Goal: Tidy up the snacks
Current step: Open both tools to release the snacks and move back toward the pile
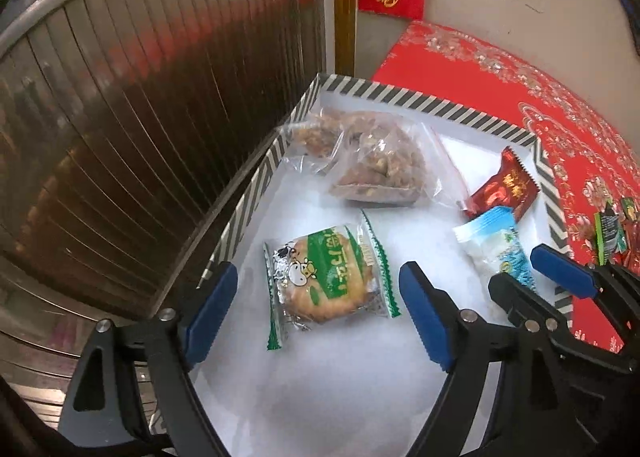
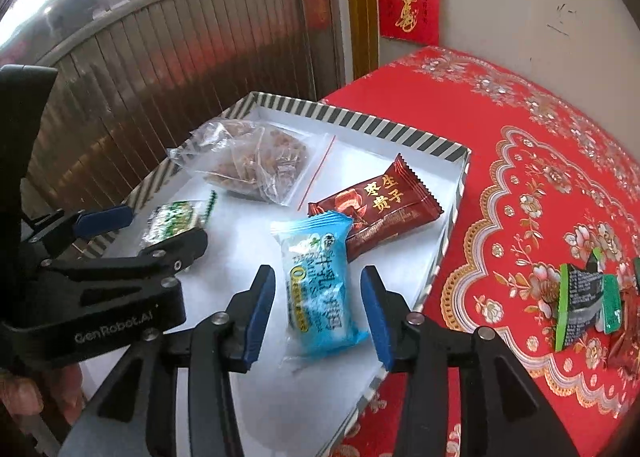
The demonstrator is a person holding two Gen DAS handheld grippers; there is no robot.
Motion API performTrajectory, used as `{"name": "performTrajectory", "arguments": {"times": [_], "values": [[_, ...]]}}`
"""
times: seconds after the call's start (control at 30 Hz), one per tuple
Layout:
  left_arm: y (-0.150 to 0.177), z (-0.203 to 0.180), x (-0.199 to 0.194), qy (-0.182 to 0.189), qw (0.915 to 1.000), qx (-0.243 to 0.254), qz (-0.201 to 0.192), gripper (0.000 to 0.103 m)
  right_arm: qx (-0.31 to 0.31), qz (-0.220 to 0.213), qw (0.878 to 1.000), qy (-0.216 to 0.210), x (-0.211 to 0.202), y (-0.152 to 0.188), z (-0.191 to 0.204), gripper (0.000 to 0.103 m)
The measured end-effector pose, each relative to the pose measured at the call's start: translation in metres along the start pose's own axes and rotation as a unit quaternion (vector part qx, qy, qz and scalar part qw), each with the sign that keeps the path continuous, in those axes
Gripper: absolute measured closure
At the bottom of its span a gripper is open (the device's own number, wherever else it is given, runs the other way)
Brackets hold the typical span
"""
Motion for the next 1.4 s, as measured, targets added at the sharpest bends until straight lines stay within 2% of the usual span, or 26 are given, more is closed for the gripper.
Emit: {"name": "performTrajectory", "arguments": {"times": [0.1,0.17,0.3,0.4,0.47,0.6,0.83,1.1,1.4], "values": [[-0.003,-0.005,-0.017,-0.003,0.9997,0.003,-0.025,0.02,0.006,-0.029,1.0,-0.007,-0.021,-0.003,-0.002,0.055],[-0.005,-0.01,-0.028,-0.003,0.9992,0.007,-0.04,0.02,0.008,-0.044,0.999,-0.006,-0.035,-0.004,-0.006,0.044],[-0.007,-0.028,-0.045,0.008,0.998,0.02,-0.059,0.019,0.017,-0.067,0.998,0.003,-0.057,-0.003,-0.019,0.043],[-0.009,-0.047,-0.052,0.02,0.9969,0.03,-0.069,0.013,0.026,-0.073,0.997,0.015,-0.069,0.005,-0.036,0.043],[-0.007,-0.061,-0.056,0.025,0.9962,0.038,-0.074,0.013,0.034,-0.076,0.996,0.027,-0.074,0.01,-0.046,0.038],[-0.003,-0.091,-0.055,0.046,0.9952,0.051,-0.069,0.013,0.056,-0.077,0.995,0.04,-0.084,0.023,-0.075,0.038],[0.009,-0.147,-0.05,0.078,0.9929,0.072,-0.055,0.013,0.086,-0.074,0.989,0.092,-0.108,0.056,-0.136,0.034],[0.015,-0.205,-0.045,0.103,0.9896,0.092,-0.042,0.013,0.125,-0.051,0.98,0.146,-0.124,0.1,-0.214,0.033],[0.009,-0.257,-0.016,0.106,0.9913,0.075,-0.021,0.013,0.153,-0.047,0.973,0.168,-0.144,0.123,-0.273,0.033]]}}
Point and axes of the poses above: each gripper's, at about its wrist camera, not at the fingertips, and x roughly the way its jaws point, z to its left, y to its underside, the point moved 9 cm from there along x, roughly the way its jaws point, and after that the axes turned 10 degrees about y, right-handed, at the moved point
